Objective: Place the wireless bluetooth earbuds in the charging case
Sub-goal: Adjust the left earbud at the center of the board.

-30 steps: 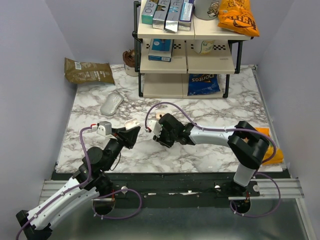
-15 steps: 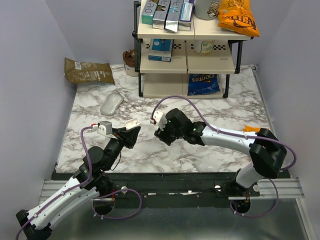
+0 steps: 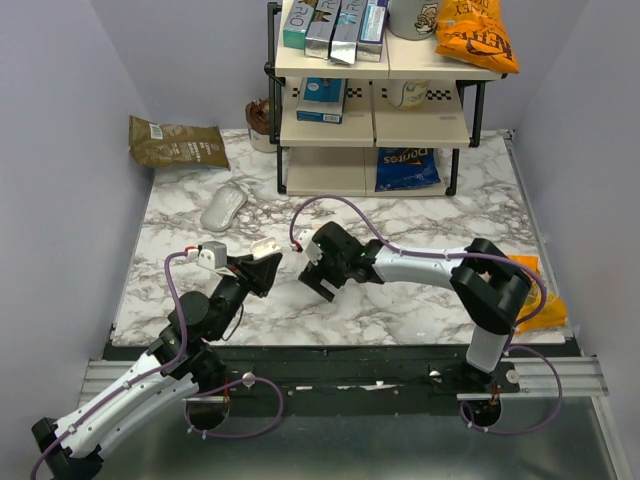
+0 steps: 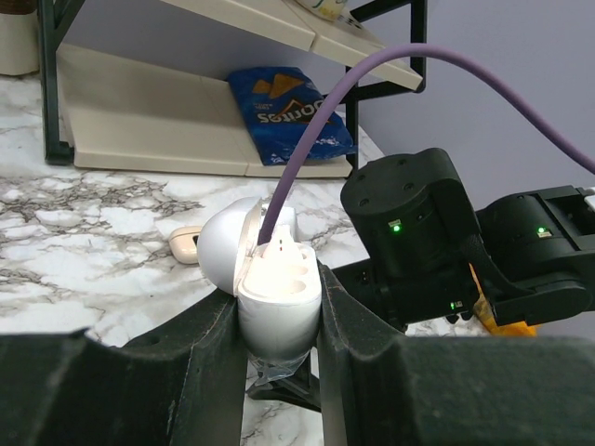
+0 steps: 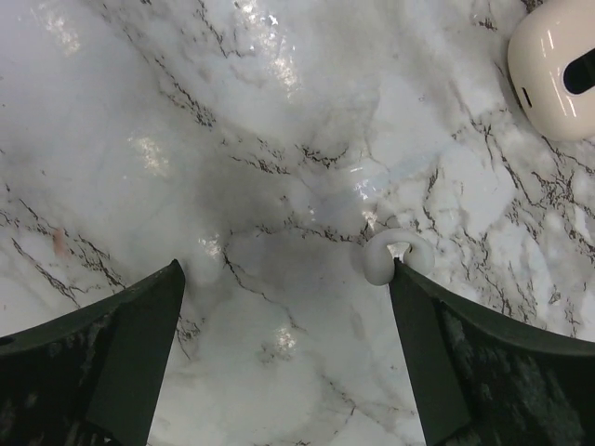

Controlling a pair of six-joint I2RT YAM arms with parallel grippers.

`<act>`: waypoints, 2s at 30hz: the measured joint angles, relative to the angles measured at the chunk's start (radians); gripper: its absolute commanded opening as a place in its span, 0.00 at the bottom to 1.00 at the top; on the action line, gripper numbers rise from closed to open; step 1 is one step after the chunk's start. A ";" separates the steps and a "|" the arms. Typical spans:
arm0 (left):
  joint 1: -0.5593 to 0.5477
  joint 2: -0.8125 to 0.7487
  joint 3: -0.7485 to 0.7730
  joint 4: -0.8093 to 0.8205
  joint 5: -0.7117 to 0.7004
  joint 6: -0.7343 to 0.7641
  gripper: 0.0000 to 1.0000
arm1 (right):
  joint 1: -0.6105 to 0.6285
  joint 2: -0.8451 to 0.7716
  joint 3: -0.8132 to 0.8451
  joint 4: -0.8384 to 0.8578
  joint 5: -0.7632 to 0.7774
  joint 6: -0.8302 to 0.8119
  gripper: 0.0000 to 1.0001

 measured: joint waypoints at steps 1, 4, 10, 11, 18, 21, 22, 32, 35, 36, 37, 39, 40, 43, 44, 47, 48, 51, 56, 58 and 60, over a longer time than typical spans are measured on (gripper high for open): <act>0.000 0.000 0.000 0.000 0.000 0.000 0.00 | -0.001 0.000 0.004 -0.001 0.002 0.007 1.00; 0.000 0.000 0.000 0.000 0.000 0.000 0.00 | -0.001 0.000 0.008 -0.003 0.009 0.027 1.00; 0.000 -0.005 0.000 0.000 0.000 0.000 0.00 | -0.012 -0.033 0.006 -0.004 0.009 0.096 1.00; 0.000 -0.006 0.000 0.000 0.000 0.000 0.00 | -0.013 -0.044 0.006 -0.004 0.009 0.107 1.00; 0.000 -0.011 0.000 0.000 0.000 0.000 0.00 | -0.027 -0.091 0.007 -0.007 -0.053 0.197 1.00; 0.000 -0.011 0.000 0.000 0.000 0.000 0.00 | -0.034 -0.088 0.007 -0.014 -0.093 0.237 0.96; 0.000 -0.011 0.000 0.000 0.000 0.000 0.00 | -0.035 -0.088 0.007 -0.014 -0.107 0.249 0.92; 0.000 -0.011 0.000 -0.004 -0.002 0.000 0.00 | -0.038 -0.213 -0.154 0.109 -0.198 0.310 0.73; 0.000 -0.005 0.000 -0.003 -0.002 -0.002 0.00 | -0.043 -0.235 -0.160 0.136 -0.199 0.312 0.73; 0.000 -0.001 0.000 -0.002 -0.002 -0.002 0.00 | -0.044 -0.230 -0.157 0.139 -0.198 0.312 0.76; 0.000 0.005 0.000 -0.002 -0.002 -0.002 0.00 | -0.046 -0.222 -0.155 0.141 -0.197 0.313 0.78; 0.000 0.017 0.000 -0.002 -0.002 -0.002 0.00 | -0.051 -0.200 -0.151 0.139 -0.192 0.320 0.67; 0.000 0.022 0.000 -0.002 -0.002 -0.002 0.00 | -0.052 -0.186 -0.146 0.135 -0.182 0.327 0.38; 0.000 0.027 0.000 -0.002 -0.002 -0.002 0.00 | -0.061 -0.131 -0.111 0.099 -0.143 0.358 0.10; 0.000 0.027 0.000 -0.002 -0.002 -0.002 0.00 | -0.064 -0.110 -0.093 0.088 -0.129 0.370 0.11; 0.000 0.027 0.000 -0.001 -0.002 -0.002 0.00 | -0.068 -0.079 -0.064 0.063 -0.086 0.399 0.42; 0.000 0.027 0.000 -0.001 -0.002 -0.002 0.00 | -0.070 -0.078 -0.062 0.054 -0.077 0.406 0.53; 0.000 0.027 0.000 -0.002 -0.002 -0.002 0.00 | -0.071 -0.079 -0.056 0.047 -0.045 0.420 0.76; 0.000 0.027 0.000 -0.002 -0.002 -0.002 0.00 | -0.071 -0.080 -0.053 0.038 -0.002 0.422 0.88; 0.000 0.027 0.000 -0.002 -0.002 -0.002 0.00 | -0.071 -0.080 -0.048 0.030 0.018 0.430 0.88; 0.000 0.025 0.000 -0.003 -0.002 -0.003 0.00 | -0.071 -0.080 -0.042 0.022 0.035 0.437 0.88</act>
